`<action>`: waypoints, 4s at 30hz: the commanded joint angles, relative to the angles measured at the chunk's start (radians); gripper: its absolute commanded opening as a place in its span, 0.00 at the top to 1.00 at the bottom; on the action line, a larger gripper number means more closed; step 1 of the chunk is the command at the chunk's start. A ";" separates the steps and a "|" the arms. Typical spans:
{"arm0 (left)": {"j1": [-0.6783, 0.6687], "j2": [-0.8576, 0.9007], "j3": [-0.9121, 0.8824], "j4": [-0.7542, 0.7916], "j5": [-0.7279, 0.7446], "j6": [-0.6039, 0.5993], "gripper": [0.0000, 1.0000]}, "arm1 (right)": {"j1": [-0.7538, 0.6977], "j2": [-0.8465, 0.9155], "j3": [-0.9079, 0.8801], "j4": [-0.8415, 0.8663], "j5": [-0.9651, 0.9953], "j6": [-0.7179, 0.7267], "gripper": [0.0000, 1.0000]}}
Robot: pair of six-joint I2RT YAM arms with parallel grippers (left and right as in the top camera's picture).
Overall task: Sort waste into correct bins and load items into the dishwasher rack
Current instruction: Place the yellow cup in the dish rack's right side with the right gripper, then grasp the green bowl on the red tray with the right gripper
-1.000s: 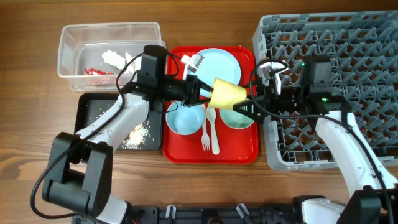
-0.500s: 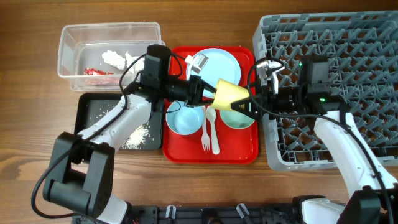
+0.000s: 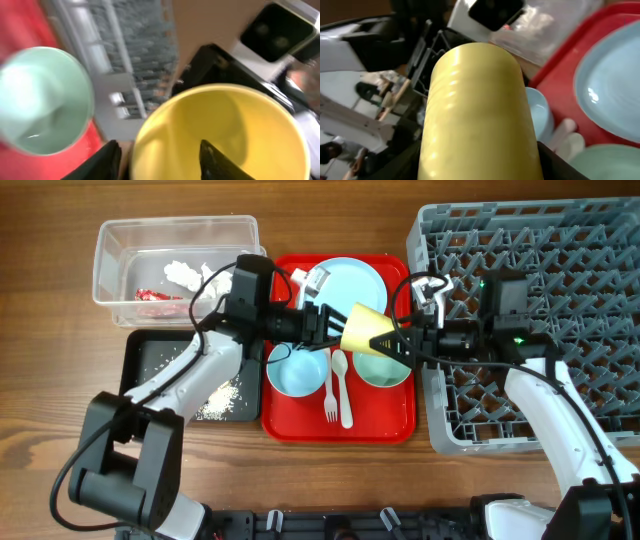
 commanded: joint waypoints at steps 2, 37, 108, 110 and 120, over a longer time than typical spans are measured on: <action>0.098 -0.017 -0.001 -0.203 -0.299 0.197 0.41 | 0.000 -0.015 0.032 -0.044 0.240 0.069 0.63; 0.264 -0.405 -0.001 -0.686 -0.905 0.343 0.33 | -0.860 0.497 0.753 -0.914 1.015 0.239 0.03; 0.264 -0.405 -0.001 -0.739 -0.921 0.343 0.24 | 0.240 0.545 0.514 -0.546 1.051 -0.143 0.33; 0.264 -0.405 -0.001 -0.739 -0.921 0.343 0.24 | 0.240 0.594 0.514 -0.563 1.035 -0.109 0.41; 0.264 -0.405 -0.001 -0.739 -0.921 0.343 0.24 | 0.238 0.561 0.517 -0.597 1.097 0.023 0.96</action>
